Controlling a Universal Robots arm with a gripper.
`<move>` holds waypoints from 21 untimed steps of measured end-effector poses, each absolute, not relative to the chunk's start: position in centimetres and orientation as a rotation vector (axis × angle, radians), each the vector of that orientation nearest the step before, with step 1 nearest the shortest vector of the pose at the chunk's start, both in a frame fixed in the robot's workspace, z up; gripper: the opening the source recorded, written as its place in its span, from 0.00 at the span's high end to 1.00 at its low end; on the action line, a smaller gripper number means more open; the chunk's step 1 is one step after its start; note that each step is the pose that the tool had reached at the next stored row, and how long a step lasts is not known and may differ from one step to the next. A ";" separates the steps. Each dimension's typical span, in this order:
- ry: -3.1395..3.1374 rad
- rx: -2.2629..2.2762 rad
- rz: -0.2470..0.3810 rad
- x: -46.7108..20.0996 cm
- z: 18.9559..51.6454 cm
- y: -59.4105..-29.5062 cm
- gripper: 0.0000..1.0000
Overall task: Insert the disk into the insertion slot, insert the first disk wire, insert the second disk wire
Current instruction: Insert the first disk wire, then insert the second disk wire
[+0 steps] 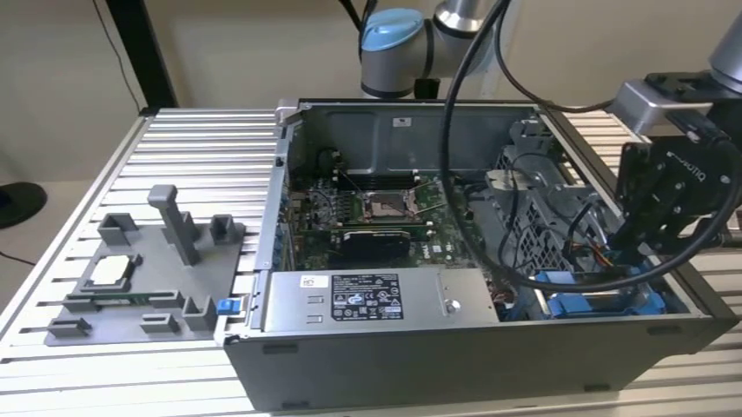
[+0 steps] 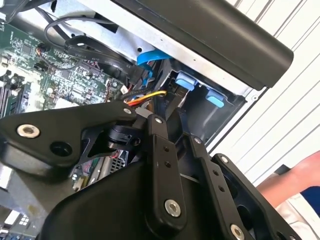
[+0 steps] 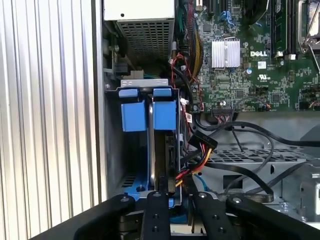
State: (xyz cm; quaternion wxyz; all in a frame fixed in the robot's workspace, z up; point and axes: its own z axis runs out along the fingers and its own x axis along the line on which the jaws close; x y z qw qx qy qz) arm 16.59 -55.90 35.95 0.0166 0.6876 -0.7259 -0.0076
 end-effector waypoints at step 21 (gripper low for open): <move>-2.256 2.137 -0.025 17.6 37.0 -55.9 0.00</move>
